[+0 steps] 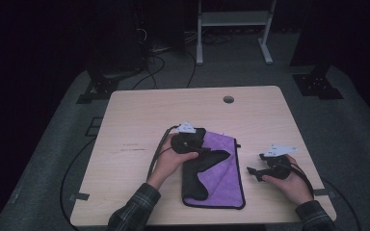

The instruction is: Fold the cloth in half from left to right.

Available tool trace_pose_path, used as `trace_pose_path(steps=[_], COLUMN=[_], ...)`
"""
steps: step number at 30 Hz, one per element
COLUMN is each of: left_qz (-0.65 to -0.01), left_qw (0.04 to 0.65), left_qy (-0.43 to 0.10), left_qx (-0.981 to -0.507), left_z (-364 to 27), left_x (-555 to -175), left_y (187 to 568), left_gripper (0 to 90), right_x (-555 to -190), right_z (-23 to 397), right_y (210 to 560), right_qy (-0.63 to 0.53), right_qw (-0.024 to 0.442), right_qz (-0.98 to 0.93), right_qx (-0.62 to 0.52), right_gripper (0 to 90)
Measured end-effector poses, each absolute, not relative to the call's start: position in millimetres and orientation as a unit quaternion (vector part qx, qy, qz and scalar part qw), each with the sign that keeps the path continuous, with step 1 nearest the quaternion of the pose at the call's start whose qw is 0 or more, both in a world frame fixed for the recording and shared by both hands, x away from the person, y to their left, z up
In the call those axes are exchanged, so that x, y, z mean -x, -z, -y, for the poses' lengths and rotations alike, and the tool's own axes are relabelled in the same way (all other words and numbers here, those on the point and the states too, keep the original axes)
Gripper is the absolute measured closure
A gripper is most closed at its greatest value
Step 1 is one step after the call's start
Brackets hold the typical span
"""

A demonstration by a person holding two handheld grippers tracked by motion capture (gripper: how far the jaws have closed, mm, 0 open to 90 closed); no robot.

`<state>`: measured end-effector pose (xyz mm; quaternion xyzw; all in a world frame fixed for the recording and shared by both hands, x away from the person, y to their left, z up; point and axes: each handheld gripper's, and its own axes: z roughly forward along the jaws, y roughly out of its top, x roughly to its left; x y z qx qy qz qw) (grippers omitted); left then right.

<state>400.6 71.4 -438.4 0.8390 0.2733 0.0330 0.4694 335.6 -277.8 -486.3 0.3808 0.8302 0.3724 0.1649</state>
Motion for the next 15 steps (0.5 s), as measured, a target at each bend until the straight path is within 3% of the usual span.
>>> trace_pose_path(steps=[15], left_qz=[-0.324], left_qw=[0.434], left_qy=[-0.105], left_qx=[-0.834], left_z=[-155], left_x=[-368], left_y=[448], left_gripper=[31.0], right_x=[-337], right_z=[278], right_y=[487], right_qy=[-0.367], right_qw=[0.165], right_qz=[-0.83], right_qx=[-0.386], right_gripper=[14.3])
